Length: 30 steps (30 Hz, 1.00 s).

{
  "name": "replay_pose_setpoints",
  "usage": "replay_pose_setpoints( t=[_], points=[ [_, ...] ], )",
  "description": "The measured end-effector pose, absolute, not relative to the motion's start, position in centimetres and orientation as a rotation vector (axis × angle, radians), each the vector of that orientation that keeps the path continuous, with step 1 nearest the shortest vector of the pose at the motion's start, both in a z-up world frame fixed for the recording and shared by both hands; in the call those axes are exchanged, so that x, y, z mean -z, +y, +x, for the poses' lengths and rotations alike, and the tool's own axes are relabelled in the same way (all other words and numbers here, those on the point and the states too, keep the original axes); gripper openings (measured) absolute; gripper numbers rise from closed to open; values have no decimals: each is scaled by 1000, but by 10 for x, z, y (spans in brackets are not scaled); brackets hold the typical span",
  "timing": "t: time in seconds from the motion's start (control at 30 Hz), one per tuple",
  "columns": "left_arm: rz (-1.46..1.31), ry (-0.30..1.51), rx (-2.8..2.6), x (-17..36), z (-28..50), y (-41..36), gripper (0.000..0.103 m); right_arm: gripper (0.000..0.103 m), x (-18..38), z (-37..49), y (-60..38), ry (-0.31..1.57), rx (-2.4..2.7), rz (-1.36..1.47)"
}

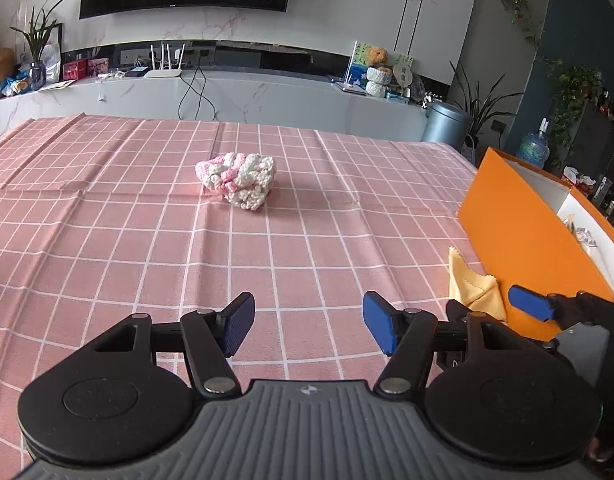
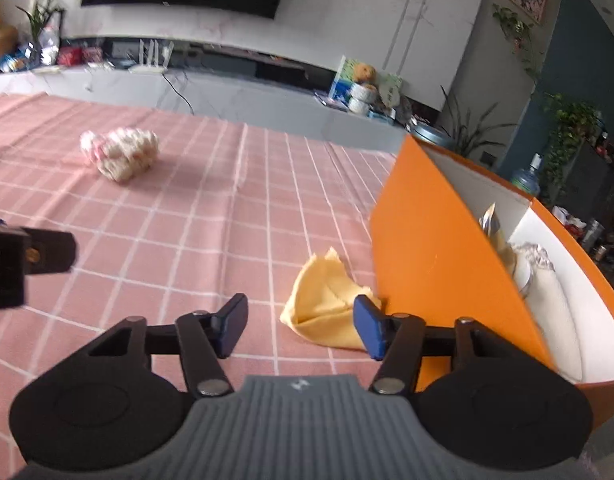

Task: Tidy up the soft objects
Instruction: 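Move both tools back toward the yellow cloth and knitted ball, then grasp the yellow cloth with the right tool while the left tool approaches the knitted ball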

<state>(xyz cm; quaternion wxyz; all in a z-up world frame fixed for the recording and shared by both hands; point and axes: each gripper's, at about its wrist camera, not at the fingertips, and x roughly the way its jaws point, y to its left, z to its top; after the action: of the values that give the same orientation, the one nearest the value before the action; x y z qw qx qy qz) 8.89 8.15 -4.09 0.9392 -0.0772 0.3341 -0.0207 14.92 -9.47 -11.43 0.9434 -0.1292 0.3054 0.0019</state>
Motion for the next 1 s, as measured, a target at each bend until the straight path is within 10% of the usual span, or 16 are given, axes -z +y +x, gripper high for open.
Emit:
replay_pose_setpoints(
  t=[0.33,0.67,1.0],
  points=[
    [-187,750,37,59,116,87,73,51,136,180,-99,663,72,-261],
    [-193,775,14,73,139,98,73,3,135,209,-106,678,18,-203],
    [-193,710,-45,69,172,118,86,0,113,239,-82,650,-55,-67]
  ],
)
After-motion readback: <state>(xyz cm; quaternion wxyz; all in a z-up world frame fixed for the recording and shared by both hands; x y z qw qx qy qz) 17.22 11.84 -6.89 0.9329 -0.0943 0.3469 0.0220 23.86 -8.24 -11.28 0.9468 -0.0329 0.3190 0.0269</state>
